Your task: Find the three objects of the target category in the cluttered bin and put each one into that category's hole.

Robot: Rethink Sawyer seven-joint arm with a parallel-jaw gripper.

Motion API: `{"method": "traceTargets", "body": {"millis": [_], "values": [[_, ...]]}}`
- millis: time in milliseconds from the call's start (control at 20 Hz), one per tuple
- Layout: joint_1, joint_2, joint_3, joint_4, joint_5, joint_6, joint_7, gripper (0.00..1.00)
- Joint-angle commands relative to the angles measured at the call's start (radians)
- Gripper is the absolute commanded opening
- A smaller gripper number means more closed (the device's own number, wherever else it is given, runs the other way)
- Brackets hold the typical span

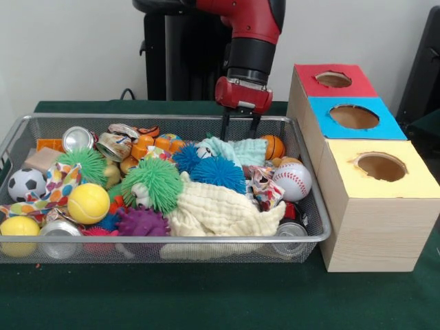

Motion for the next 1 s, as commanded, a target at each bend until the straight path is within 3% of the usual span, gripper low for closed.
{"method": "traceTargets", "body": {"millis": [50,300,350,1000], "values": [[-0.007,0.029,0.002,-0.136,0.014,-0.073,0.123,1.00],[-0.006,0.024,-0.010,-0.131,0.022,-0.096,0.138,1.00],[-0.007,0.025,-0.012,-0.131,0.024,-0.105,0.145,0.00],[-0.027,-0.020,-0.009,-0.144,-0.040,-0.039,0.133,0.00]]}}
